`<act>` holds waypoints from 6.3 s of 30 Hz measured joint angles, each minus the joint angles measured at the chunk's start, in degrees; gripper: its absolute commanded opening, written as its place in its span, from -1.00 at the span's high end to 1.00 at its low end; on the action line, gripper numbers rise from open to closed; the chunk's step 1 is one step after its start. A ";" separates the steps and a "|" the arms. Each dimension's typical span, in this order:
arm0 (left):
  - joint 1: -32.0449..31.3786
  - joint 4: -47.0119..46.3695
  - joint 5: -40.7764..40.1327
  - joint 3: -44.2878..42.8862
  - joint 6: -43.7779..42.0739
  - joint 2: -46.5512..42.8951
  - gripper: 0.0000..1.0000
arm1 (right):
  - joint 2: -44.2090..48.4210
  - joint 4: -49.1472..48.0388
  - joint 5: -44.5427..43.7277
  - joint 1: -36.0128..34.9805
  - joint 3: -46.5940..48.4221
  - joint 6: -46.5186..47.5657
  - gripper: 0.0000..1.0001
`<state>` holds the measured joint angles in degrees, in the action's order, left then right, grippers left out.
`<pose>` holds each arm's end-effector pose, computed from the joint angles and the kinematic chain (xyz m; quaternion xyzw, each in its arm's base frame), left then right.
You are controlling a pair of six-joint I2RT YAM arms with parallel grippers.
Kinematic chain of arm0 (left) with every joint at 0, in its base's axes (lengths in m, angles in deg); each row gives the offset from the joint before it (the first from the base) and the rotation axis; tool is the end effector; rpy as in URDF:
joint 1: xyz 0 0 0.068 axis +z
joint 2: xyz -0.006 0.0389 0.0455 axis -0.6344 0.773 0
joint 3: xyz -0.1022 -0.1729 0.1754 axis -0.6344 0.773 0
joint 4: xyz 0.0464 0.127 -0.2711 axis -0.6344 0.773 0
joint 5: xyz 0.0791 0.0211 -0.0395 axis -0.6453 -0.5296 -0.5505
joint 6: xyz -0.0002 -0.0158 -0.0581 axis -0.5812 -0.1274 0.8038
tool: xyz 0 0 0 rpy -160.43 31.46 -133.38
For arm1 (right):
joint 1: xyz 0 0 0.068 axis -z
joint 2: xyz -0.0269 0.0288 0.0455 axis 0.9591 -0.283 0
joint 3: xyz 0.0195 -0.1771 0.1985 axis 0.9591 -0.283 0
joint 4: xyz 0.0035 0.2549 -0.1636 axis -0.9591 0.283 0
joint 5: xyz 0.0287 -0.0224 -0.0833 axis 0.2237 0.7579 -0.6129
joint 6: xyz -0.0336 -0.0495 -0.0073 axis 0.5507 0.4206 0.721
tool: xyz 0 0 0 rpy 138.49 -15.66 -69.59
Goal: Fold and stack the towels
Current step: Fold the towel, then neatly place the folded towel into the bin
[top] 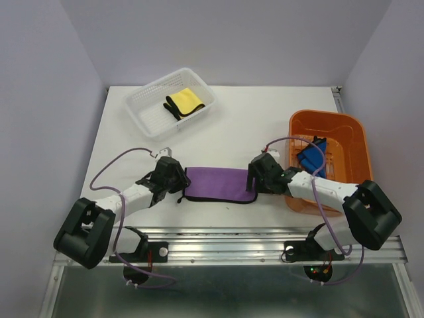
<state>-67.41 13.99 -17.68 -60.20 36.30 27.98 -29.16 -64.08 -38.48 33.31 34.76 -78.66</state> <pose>0.2405 -0.1264 0.1161 -0.1225 0.8917 -0.2393 0.3642 0.2325 0.1824 0.1285 0.0272 0.9543 0.0824 0.2861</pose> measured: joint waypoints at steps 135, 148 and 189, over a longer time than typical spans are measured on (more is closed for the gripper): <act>-4.17 0.74 0.07 1.57 3.26 -4.70 -0.96 | 0.28 -5.70 0.13 -13.35 18.43 -6.25 -0.77; -4.28 -0.04 0.26 1.51 3.23 -4.20 -0.91 | -9.31 -6.34 1.84 -13.35 12.02 -3.91 0.48; -4.55 -2.21 -1.62 1.36 1.70 0.28 1.00 | -14.80 -12.92 6.27 -13.38 12.87 1.77 0.27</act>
<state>-71.95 11.79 -19.30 -58.84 38.01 28.26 -43.96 -76.99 -32.20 19.93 47.63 -76.89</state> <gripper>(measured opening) 0.059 0.330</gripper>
